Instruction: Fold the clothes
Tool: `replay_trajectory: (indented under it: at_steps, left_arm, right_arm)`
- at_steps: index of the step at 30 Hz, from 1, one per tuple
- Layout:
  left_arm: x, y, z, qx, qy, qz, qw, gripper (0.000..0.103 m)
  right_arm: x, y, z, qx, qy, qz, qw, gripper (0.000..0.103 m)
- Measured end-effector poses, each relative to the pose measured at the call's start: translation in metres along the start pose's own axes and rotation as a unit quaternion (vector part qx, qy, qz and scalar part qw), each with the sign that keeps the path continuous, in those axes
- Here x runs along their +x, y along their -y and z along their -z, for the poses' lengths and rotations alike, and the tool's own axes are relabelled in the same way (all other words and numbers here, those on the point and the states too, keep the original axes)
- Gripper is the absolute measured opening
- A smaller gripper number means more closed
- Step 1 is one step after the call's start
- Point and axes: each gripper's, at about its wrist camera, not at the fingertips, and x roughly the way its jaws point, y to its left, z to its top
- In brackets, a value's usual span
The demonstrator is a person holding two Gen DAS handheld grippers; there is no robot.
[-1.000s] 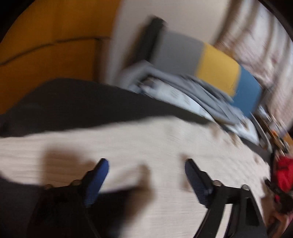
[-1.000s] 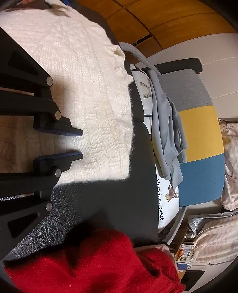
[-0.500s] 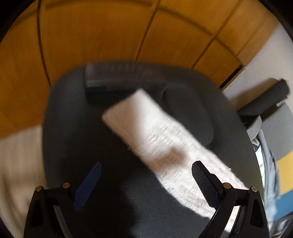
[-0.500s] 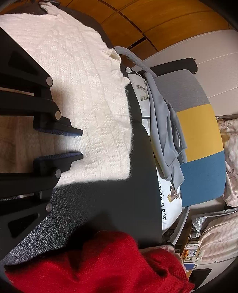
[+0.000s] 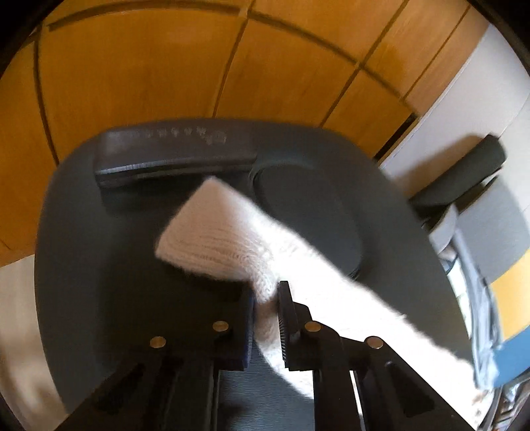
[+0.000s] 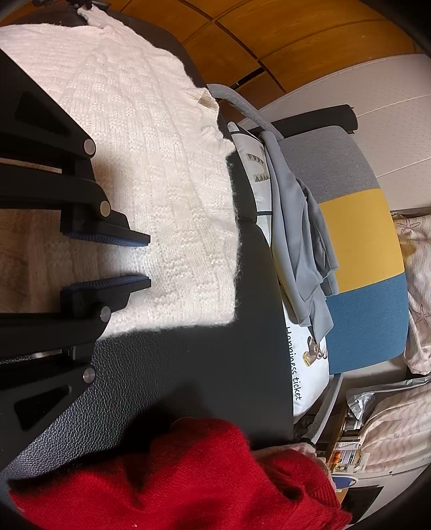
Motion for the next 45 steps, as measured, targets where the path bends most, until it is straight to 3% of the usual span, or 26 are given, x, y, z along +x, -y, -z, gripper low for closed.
replay_trajectory:
  at_steps: [5, 9, 11, 14, 16, 19, 21, 24, 27, 30, 32, 33, 34, 35, 37, 39, 42, 44, 45]
  left_arm:
    - [-0.036, 0.019, 0.003, 0.05, 0.056, 0.04, 0.9964, 0.01]
    - [-0.078, 0.071, 0.024, 0.12, 0.084, 0.118, 0.9821, 0.01]
    - [-0.099, 0.102, 0.043, 0.17, 0.091, 0.157, 0.9685, 0.01]
    - [-0.119, 0.146, 0.082, 0.246, 0.086, 0.213, 0.9416, 0.01]
    - [-0.128, 0.173, 0.119, 0.295, 0.076, 0.241, 0.9212, 0.01]
    - [-0.133, 0.207, 0.176, 0.347, 0.052, 0.268, 0.8972, 0.01]
    - [-0.13, 0.224, 0.212, 0.369, 0.024, 0.28, 0.8859, 0.01]
    - [-0.124, 0.247, 0.254, 0.394, -0.011, 0.275, 0.877, 0.01]
    - [-0.122, 0.253, 0.287, 0.425, -0.021, 0.257, 0.8677, 0.011]
    - [-0.121, 0.247, 0.304, 0.45, -0.027, 0.237, 0.8604, 0.023]
    - [-0.121, 0.238, 0.303, 0.45, -0.038, 0.235, 0.8607, 0.048]
    - [-0.121, 0.234, 0.302, 0.449, -0.043, 0.235, 0.861, 0.069]
    - [-0.124, 0.229, 0.298, 0.443, -0.036, 0.239, 0.8636, 0.079]
    - [-0.125, 0.22, 0.292, 0.432, -0.026, 0.246, 0.8674, 0.082]
    - [-0.129, 0.202, 0.281, 0.41, -0.006, 0.26, 0.8744, 0.103]
    - [-0.126, 0.184, 0.269, 0.388, 0.001, 0.256, 0.8855, 0.103]
    - [-0.097, 0.171, 0.259, 0.34, -0.061, 0.244, 0.9063, 0.103]
    - [-0.077, 0.165, 0.256, 0.308, -0.103, 0.225, 0.9186, 0.103]
    - [-0.081, 0.163, 0.256, 0.31, -0.093, 0.236, 0.9163, 0.103]
  right_arm:
    - [0.0, 0.002, 0.0, 0.006, 0.001, -0.006, 1.0, 0.018]
    - [-0.001, 0.003, 0.0, 0.01, 0.002, -0.009, 1.0, 0.018]
    - [-0.001, 0.003, 0.0, 0.011, 0.002, -0.009, 1.0, 0.018]
    - [-0.001, 0.004, 0.0, 0.012, 0.002, -0.01, 1.0, 0.018]
    - [-0.001, 0.005, 0.001, 0.015, 0.002, -0.013, 1.0, 0.018]
    - [-0.001, 0.006, 0.001, 0.019, 0.002, -0.017, 1.0, 0.018]
    - [-0.001, 0.005, 0.001, 0.019, 0.002, -0.017, 1.0, 0.018]
    - [-0.001, 0.004, 0.001, 0.016, 0.002, -0.013, 1.0, 0.018]
    - [-0.001, 0.0, 0.001, 0.008, 0.002, -0.002, 1.0, 0.018]
    - [0.0, -0.009, 0.0, -0.012, -0.003, 0.008, 1.0, 0.028]
    - [0.001, -0.014, -0.001, -0.024, -0.008, 0.015, 1.0, 0.029]
    - [0.002, -0.016, -0.002, -0.031, -0.012, 0.022, 0.999, 0.029]
    - [0.003, -0.018, -0.003, -0.037, -0.016, 0.027, 0.999, 0.029]
    - [0.003, -0.02, -0.004, -0.04, -0.022, 0.035, 0.998, 0.029]
    - [-0.002, -0.028, -0.006, -0.042, -0.039, 0.041, 0.998, 0.029]
    - [-0.015, -0.039, -0.007, -0.033, -0.039, 0.006, 0.999, 0.029]
    - [-0.04, -0.071, 0.0, -0.021, -0.034, -0.111, 0.993, 0.029]
    - [-0.038, -0.098, 0.007, -0.027, -0.073, -0.177, 0.981, 0.029]
    - [-0.035, -0.106, 0.009, -0.029, -0.087, -0.188, 0.978, 0.029]
